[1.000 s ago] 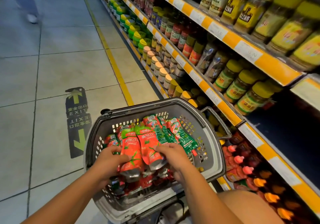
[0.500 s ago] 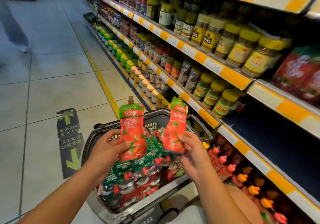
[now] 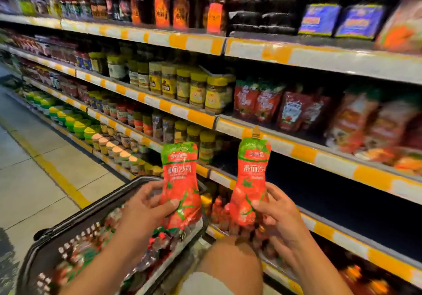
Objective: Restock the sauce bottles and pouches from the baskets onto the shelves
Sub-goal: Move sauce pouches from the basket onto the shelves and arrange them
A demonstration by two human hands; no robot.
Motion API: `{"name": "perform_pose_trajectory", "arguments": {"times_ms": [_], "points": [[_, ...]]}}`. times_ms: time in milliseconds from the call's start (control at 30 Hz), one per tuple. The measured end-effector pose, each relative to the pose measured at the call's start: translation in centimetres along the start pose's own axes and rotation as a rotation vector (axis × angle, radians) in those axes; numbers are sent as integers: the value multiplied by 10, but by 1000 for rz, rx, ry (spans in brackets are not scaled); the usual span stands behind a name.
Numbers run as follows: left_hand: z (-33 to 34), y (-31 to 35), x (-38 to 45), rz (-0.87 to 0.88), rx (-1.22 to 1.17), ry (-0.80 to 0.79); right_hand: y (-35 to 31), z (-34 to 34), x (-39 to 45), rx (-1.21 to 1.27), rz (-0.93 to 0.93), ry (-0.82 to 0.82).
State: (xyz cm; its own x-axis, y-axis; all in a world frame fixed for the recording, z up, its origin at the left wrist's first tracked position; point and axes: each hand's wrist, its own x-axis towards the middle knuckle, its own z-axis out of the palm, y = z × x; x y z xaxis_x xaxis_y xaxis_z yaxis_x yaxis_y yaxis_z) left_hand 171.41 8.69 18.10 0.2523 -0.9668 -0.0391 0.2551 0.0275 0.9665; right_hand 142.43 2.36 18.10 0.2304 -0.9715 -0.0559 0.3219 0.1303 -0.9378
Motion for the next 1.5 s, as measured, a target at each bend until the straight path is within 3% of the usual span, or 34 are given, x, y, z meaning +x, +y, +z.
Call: {"name": "perform_pose_trajectory", "arguments": {"times_ms": [467,733,967,1500], "points": [[229,-65,-30,-249,184,-472,-44,-207,-169,37,-89,447],[349,-98,-43,-401,354,-814,-39,-311,-226,43,-124,812],[453,-137,-44,-356,375,-840,-44,-394,-234,41,-155,1030],[617,-226,-15,-330,342,-971,-95,-540,-167,-129,-193,1253]]}}
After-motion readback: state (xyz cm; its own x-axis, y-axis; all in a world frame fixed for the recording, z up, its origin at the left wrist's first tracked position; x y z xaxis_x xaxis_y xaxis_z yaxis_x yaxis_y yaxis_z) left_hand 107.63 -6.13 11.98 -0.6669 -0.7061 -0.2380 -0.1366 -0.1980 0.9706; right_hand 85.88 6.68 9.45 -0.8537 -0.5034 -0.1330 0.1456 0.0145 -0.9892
